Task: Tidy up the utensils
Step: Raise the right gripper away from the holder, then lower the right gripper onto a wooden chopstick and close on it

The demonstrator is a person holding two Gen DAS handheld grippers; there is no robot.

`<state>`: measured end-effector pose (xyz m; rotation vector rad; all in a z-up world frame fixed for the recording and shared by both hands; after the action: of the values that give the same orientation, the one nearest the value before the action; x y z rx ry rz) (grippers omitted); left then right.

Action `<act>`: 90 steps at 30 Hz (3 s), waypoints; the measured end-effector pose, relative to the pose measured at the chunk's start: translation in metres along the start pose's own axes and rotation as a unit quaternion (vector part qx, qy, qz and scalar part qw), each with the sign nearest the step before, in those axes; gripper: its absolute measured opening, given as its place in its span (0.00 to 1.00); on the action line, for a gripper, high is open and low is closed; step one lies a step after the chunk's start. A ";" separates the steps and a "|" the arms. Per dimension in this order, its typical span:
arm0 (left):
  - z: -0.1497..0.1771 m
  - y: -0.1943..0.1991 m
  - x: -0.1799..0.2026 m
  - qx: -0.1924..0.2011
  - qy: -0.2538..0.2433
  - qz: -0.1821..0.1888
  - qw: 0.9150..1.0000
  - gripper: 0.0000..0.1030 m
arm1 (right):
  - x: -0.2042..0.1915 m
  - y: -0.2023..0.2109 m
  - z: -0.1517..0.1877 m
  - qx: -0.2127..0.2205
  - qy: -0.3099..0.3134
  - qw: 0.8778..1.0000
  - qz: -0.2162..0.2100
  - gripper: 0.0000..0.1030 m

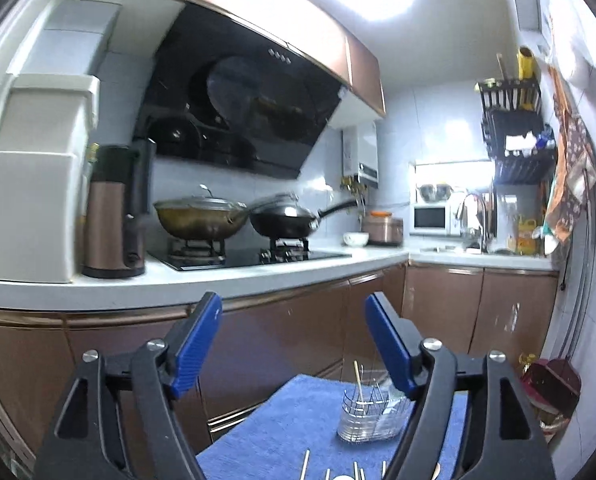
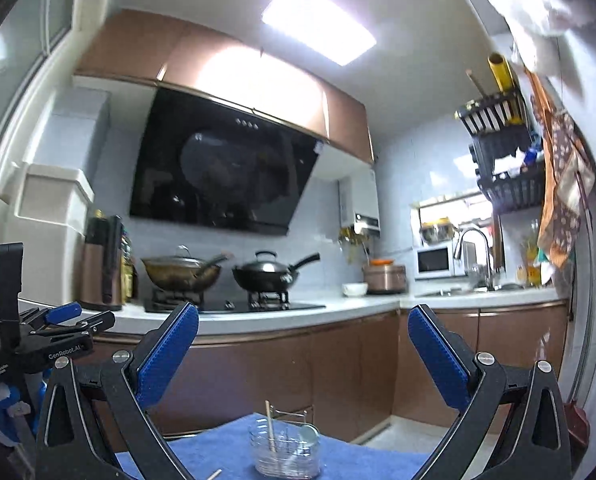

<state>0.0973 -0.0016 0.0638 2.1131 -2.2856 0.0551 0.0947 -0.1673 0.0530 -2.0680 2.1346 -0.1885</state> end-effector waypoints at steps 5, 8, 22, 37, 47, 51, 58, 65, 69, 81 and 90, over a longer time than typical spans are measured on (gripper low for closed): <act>-0.007 0.029 -0.019 0.021 0.015 -0.004 1.000 0.74 | -0.016 0.015 -0.004 -0.002 0.013 1.000 0.002 1.00; -0.007 0.045 -0.031 0.024 0.022 -0.006 0.999 0.74 | -0.018 0.023 -0.002 -0.003 0.003 1.000 -0.001 1.00; 0.016 0.055 -0.051 -0.056 0.052 0.027 0.997 0.74 | -0.012 0.039 0.005 -0.030 -0.016 0.999 -0.017 1.00; 0.055 0.018 -0.018 -0.144 0.013 0.055 0.988 0.74 | 0.021 0.019 0.029 -0.077 -0.054 0.995 -0.015 1.00; 0.104 -0.039 -0.001 -0.235 0.008 0.074 0.969 0.73 | 0.039 -0.024 0.079 -0.169 -0.099 0.980 -0.037 0.96; 0.129 -0.064 0.005 -0.276 0.009 0.085 0.957 0.73 | 0.041 -0.042 0.098 -0.211 -0.113 0.969 -0.056 0.84; 0.173 -0.109 0.010 -0.357 0.025 0.108 0.928 0.72 | 0.041 -0.077 0.142 -0.297 -0.142 0.940 -0.086 0.52; 0.221 -0.156 0.024 -0.444 0.031 0.127 0.886 0.62 | 0.027 -0.130 0.209 -0.412 -0.182 0.883 -0.129 0.38; 0.251 -0.185 0.036 -0.491 0.022 0.130 0.861 0.59 | 0.015 -0.166 0.256 -0.483 -0.198 0.842 -0.135 0.38; 0.314 -0.237 0.046 -0.583 0.009 0.122 0.803 0.37 | 0.001 -0.229 0.364 -0.604 -0.211 0.761 -0.109 0.24; 0.331 -0.251 0.050 -0.605 0.001 0.122 0.787 0.25 | -0.003 -0.247 0.398 -0.631 -0.205 0.742 -0.093 0.23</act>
<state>0.3443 -0.0855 -0.2632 1.0926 -1.6825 -1.0725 0.4181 -0.1633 -0.2863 -2.3990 1.8190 2.0037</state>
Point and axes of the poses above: each gripper's, at about its wrist camera, not at the fingertips, and y roughly against the way its jaws point, x to its right, z to its underside, the point moved 2 cm from there along -y, roughly the way its jaws point, and after that the axes turned 2 degrees about -z, right-handed, at the moved point
